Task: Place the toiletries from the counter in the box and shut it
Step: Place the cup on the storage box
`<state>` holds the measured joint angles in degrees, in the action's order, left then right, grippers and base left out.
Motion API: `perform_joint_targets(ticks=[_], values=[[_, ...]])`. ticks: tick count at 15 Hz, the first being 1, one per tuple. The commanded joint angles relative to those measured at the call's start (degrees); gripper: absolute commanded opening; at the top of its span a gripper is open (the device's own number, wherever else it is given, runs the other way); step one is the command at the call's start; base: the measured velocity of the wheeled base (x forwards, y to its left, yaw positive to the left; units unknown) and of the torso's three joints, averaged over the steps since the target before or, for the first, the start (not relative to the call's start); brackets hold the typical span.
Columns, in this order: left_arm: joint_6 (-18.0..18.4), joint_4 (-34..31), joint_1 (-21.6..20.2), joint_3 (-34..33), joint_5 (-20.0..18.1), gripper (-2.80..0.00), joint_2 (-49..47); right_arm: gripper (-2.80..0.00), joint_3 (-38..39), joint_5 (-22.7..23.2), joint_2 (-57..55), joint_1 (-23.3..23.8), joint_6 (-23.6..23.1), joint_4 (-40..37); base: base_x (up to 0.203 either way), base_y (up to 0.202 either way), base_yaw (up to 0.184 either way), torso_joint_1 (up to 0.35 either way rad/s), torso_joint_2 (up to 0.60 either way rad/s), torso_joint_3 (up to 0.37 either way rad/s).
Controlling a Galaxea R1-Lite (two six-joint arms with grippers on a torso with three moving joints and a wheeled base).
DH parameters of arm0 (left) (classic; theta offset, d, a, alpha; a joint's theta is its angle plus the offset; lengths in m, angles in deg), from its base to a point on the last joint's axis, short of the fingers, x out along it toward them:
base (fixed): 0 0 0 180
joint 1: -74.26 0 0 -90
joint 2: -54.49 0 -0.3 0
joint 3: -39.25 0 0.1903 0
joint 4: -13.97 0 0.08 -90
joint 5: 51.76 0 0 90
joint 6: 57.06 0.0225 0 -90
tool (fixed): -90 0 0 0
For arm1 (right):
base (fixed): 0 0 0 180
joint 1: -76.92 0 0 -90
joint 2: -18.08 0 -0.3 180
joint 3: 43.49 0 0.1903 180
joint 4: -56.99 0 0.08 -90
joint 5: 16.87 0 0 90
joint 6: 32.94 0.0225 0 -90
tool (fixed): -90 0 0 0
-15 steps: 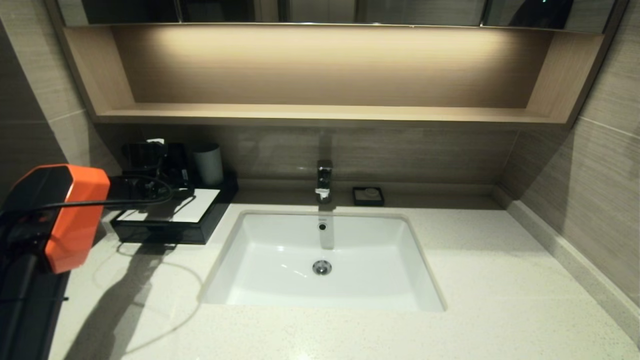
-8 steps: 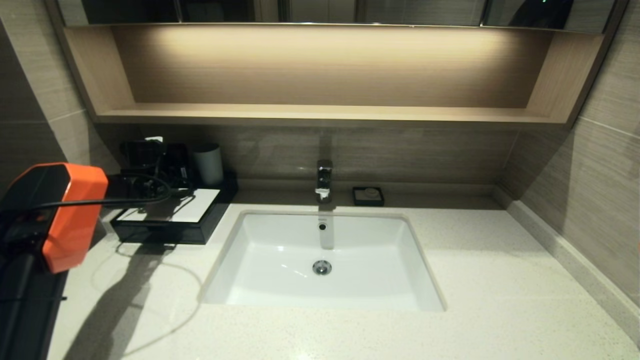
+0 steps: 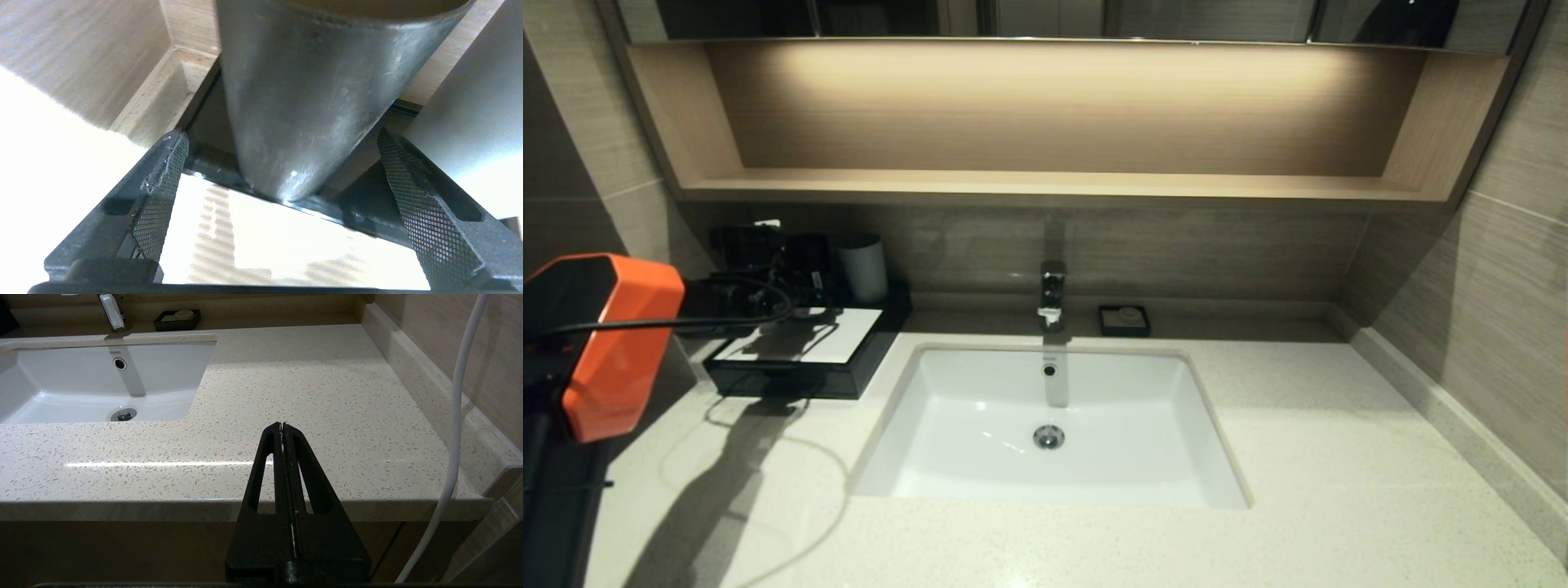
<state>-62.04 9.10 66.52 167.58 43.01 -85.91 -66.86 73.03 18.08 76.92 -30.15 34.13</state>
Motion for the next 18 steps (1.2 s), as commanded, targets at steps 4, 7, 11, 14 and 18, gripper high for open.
perform_joint_targets(ticks=[4,7,11,14,18], values=[[-1.31,0.71,-0.06,-6.19,0.07,0.00,7.14,-2.80,0.00,0.01,-0.09,0.00,0.02,0.02,0.000,0.000,0.000,0.000,0.00,0.000],[-1.61,1.94,-0.08,-9.59,0.08,0.00,9.36,-2.80,-0.05,0.01,-0.09,0.00,0.02,0.02,0.000,0.000,0.000,0.000,0.00,0.000],[-1.52,2.69,-0.43,-10.93,0.16,-2.80,9.61,-2.80,0.00,0.01,-0.09,0.00,0.02,0.02,0.000,0.000,0.000,0.000,0.00,0.000],[-1.48,2.64,-0.67,-11.98,0.16,-2.80,9.66,-2.80,0.00,0.01,-0.09,0.00,0.02,0.00,0.000,0.000,0.000,0.000,0.00,0.000],[-1.35,2.95,-0.94,-13.02,0.16,-2.80,8.92,-2.80,-0.05,0.01,-0.09,0.00,0.02,0.02,0.000,0.000,0.000,0.000,0.00,0.000]])
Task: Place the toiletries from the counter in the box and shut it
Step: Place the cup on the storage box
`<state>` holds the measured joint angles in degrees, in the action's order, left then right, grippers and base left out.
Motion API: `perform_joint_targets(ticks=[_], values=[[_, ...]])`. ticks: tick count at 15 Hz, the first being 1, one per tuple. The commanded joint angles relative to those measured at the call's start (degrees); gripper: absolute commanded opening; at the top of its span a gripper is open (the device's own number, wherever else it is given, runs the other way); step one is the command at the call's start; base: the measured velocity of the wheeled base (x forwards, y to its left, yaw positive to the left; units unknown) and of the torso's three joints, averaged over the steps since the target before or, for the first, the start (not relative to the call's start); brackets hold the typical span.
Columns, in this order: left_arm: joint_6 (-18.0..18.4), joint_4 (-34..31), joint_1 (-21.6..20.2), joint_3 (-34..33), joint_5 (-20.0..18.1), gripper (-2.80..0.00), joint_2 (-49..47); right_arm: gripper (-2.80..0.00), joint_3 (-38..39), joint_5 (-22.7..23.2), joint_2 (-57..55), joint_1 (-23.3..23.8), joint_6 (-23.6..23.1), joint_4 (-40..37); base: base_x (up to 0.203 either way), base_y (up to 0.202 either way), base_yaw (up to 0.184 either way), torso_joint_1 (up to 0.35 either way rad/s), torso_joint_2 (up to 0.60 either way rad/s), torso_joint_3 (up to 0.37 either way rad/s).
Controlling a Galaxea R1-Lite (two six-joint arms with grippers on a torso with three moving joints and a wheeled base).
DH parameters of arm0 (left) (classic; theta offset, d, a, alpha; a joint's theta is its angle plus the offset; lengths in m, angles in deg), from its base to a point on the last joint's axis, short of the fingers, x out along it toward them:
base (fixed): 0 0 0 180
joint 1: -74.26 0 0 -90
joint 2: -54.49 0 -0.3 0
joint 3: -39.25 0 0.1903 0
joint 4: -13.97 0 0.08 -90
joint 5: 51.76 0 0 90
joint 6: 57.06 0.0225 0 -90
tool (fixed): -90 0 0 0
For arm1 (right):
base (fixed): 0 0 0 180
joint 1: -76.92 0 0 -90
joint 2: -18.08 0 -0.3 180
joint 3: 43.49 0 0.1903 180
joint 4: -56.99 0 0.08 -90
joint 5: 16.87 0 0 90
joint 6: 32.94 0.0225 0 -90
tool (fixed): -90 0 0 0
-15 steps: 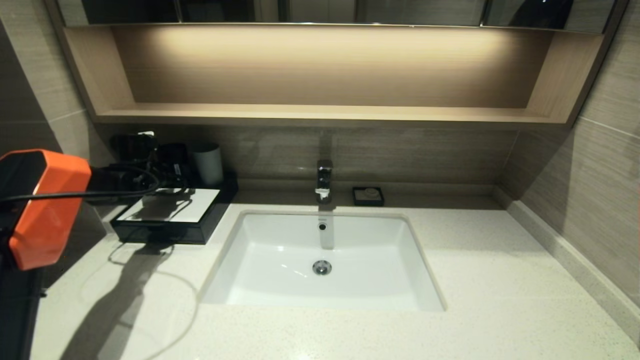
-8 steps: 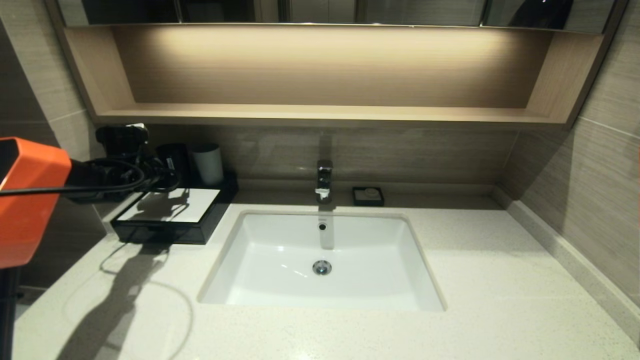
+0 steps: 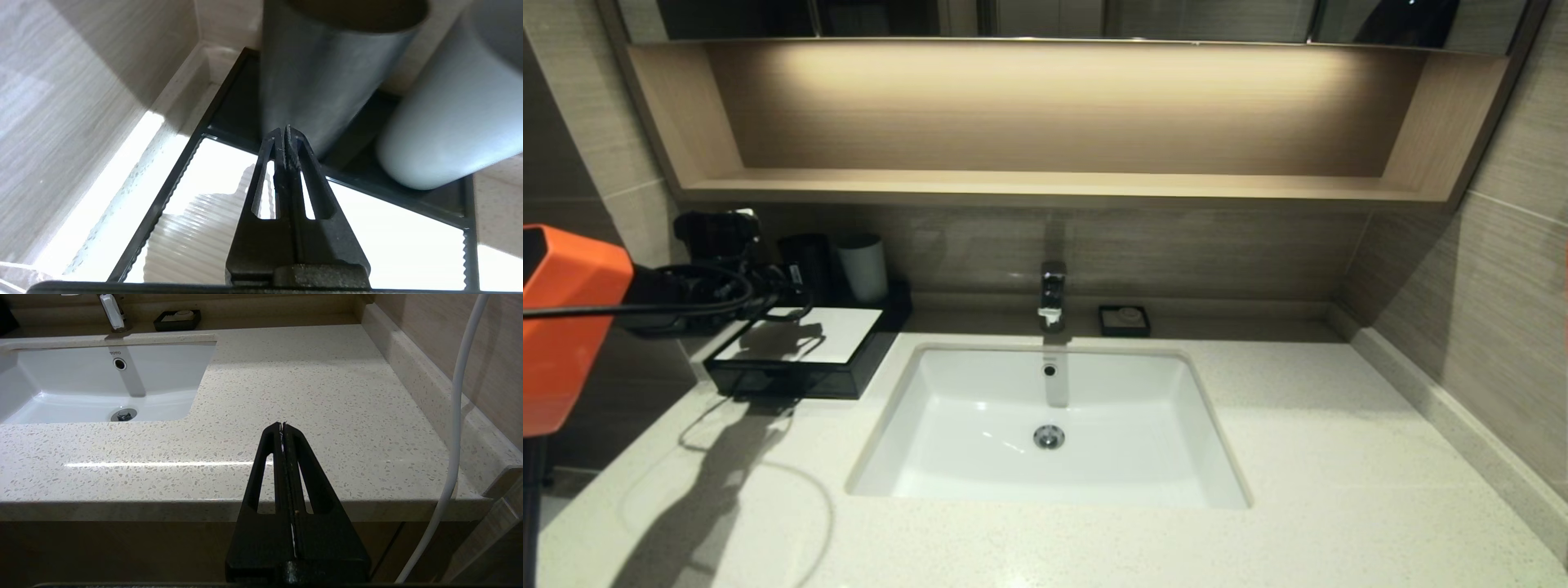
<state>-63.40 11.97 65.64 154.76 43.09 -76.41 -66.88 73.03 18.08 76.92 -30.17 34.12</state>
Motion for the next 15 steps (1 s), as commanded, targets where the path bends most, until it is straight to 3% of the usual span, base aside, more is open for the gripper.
perform_joint_targets(ticks=[1,15], values=[[-0.05,0.09,-0.26,-0.22,0.07,-2.80,-0.93,-2.80,0.02,0.01,-0.09,0.00,0.03,0.02,0.000,0.000,0.000,0.000,0.00,0.000],[-0.09,0.18,-0.43,6.59,0.06,-2.80,-7.66,-2.80,0.02,0.01,-0.09,0.00,0.03,0.02,0.000,0.000,0.000,0.000,0.00,0.000]])
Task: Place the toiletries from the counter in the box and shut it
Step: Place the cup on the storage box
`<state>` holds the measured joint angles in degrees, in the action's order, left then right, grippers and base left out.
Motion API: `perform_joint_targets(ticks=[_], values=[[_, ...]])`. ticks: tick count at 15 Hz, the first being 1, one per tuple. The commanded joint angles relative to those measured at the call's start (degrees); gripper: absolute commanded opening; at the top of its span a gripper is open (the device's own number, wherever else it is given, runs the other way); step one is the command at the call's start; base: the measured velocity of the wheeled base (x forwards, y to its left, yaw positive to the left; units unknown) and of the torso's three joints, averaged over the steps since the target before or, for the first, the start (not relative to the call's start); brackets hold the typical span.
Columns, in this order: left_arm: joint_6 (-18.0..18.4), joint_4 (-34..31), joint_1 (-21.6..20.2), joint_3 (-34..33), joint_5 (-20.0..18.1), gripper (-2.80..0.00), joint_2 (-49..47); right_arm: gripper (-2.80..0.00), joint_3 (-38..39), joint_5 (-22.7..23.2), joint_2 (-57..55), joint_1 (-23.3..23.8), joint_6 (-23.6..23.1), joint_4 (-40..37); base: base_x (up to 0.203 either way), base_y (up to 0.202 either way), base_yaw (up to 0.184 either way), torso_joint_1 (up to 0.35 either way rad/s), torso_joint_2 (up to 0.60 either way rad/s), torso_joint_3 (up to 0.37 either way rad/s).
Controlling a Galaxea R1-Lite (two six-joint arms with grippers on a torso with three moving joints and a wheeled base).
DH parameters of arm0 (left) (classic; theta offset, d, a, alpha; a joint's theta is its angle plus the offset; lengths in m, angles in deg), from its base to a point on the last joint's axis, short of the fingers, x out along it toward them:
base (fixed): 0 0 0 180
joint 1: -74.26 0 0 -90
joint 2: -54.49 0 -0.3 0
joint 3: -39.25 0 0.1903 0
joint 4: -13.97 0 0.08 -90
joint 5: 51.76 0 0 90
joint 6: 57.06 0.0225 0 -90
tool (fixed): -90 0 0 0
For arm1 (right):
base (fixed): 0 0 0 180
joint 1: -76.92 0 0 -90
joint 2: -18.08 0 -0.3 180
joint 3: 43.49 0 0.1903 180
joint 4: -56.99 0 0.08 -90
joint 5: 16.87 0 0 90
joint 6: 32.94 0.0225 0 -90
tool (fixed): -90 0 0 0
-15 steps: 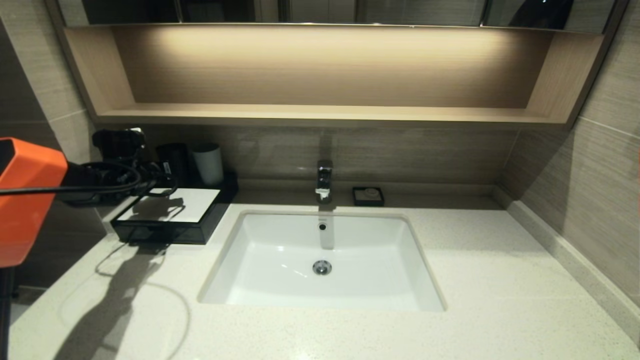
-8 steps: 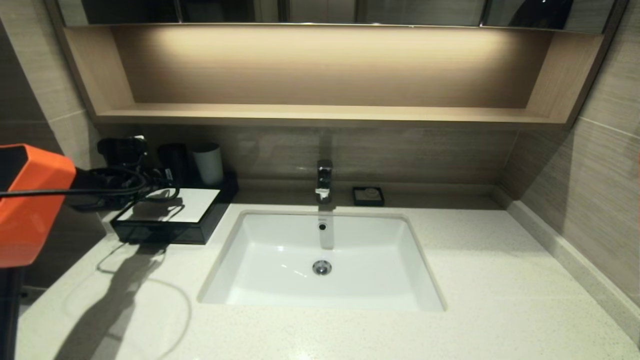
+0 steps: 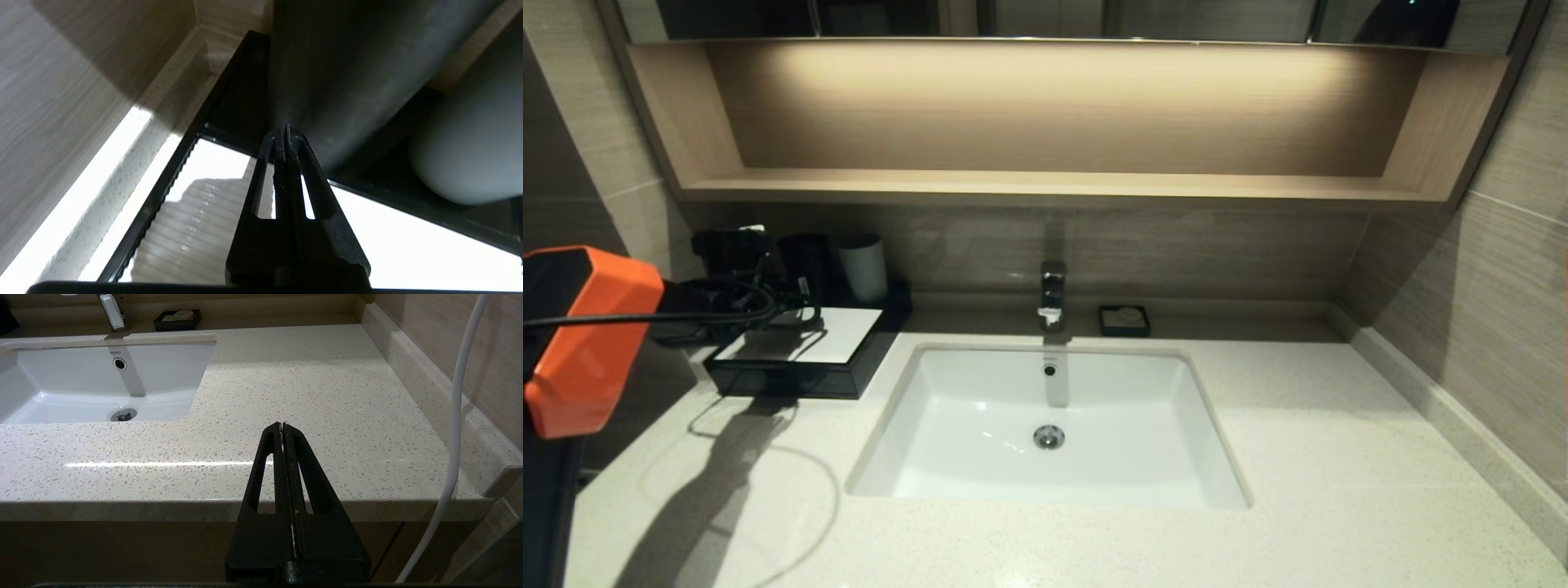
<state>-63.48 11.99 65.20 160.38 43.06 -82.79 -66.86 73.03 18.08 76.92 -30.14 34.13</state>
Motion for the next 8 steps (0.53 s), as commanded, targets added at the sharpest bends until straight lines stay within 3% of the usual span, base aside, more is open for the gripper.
perform_joint_targets(ticks=[1,8], values=[[0.01,0.15,0.00,1.67,0.10,-2.80,-1.89,-2.80,0.00,0.01,-0.09,0.00,0.01,0.01,0.000,0.000,0.000,0.000,0.00,0.000],[0.18,2.17,0.00,1.99,0.11,-2.80,-3.96,-2.80,0.00,0.01,-0.09,0.00,0.01,0.02,0.000,0.000,0.000,0.000,0.00,0.000]])
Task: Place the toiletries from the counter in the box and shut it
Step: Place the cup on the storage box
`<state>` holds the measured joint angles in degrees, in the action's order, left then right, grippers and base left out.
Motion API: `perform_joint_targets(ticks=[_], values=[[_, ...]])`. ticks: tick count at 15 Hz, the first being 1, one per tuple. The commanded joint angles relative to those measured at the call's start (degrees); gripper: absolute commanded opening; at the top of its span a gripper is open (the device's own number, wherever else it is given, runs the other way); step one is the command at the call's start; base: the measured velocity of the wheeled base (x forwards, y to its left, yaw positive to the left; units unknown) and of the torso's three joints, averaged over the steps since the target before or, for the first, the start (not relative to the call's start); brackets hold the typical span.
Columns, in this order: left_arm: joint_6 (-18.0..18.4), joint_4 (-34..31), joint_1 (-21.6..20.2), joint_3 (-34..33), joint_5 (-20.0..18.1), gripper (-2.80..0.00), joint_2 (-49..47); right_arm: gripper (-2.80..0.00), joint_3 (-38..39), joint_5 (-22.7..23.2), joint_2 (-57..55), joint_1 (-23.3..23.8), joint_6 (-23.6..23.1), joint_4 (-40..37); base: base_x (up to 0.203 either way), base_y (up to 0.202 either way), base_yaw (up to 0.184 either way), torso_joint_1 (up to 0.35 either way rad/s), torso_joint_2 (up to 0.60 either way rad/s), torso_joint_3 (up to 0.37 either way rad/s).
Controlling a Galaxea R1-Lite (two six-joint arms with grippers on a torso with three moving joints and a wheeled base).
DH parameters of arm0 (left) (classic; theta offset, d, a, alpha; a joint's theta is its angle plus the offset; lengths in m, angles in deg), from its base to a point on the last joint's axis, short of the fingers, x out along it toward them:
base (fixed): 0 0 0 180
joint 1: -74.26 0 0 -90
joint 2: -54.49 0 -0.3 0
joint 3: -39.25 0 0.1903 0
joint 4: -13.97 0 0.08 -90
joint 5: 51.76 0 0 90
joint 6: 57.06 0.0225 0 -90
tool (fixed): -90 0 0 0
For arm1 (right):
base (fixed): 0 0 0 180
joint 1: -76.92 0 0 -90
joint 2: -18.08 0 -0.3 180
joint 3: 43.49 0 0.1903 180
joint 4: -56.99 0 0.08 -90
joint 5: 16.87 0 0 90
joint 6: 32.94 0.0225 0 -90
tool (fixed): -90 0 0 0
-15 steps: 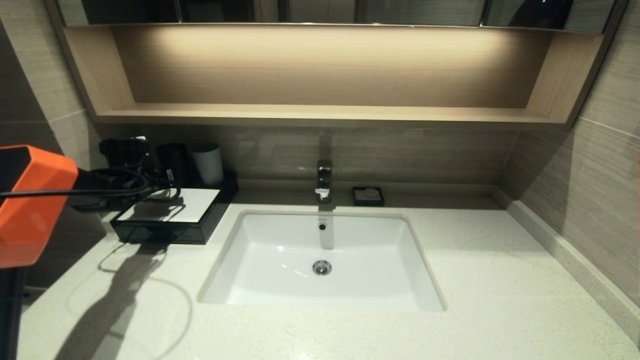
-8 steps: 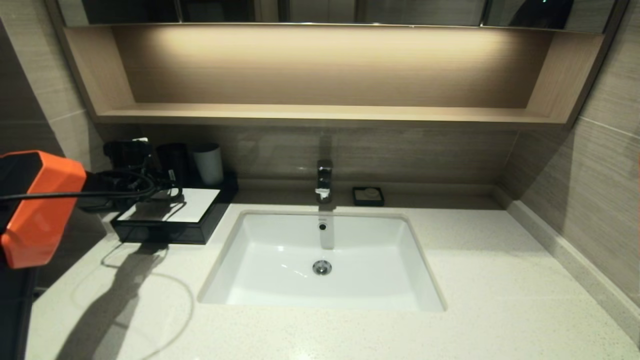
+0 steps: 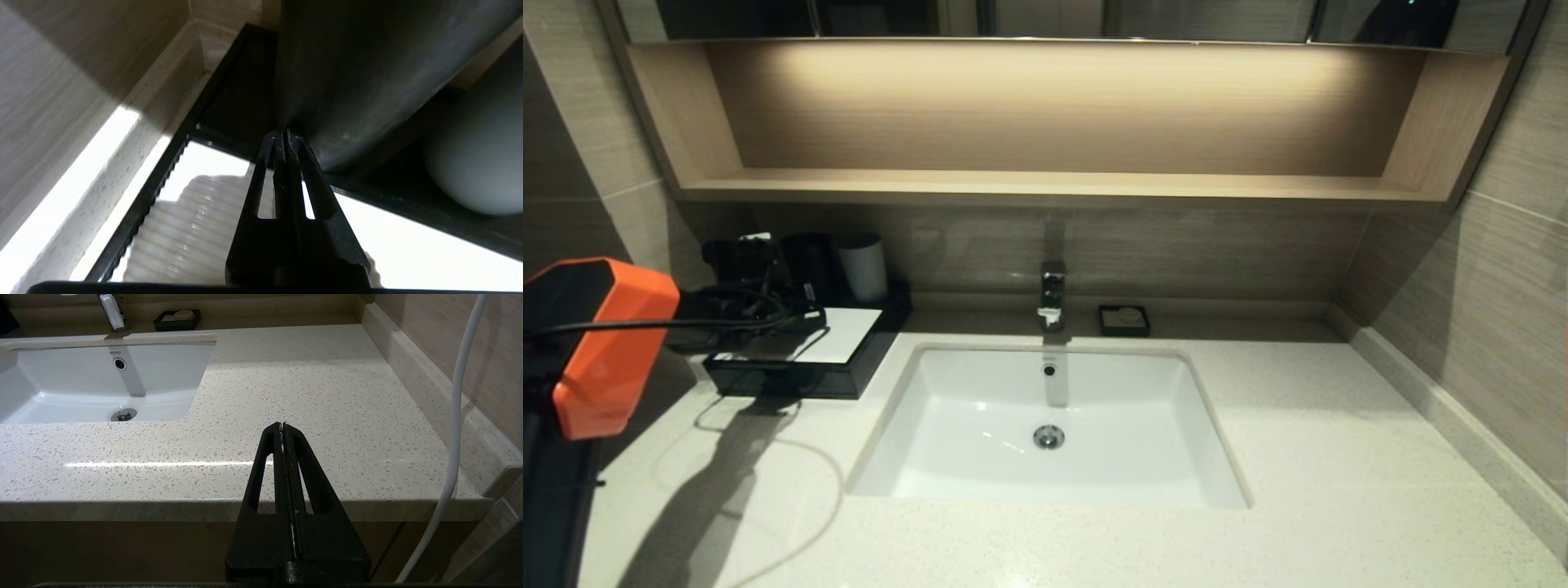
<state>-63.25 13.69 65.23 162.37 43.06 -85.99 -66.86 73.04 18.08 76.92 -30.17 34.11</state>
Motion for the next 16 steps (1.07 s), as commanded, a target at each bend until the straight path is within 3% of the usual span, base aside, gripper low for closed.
perform_joint_targets(ticks=[1,10,16], values=[[-0.05,0.47,-0.02,0.00,0.02,-2.80,-0.76,-2.80,0.00,0.00,-0.09,0.00,0.03,0.04,0.000,0.000,0.000,0.000,0.00,0.000],[-0.50,0.56,-0.02,-1.45,-0.09,-2.80,1.64,-2.80,0.00,0.00,-0.09,0.00,0.03,0.04,0.000,0.000,0.000,0.000,0.00,0.000],[-1.17,4.99,0.06,-16.63,0.08,-2.80,10.04,-2.80,0.00,0.00,-0.09,0.00,0.03,0.04,0.000,0.000,0.000,0.000,0.00,0.000]])
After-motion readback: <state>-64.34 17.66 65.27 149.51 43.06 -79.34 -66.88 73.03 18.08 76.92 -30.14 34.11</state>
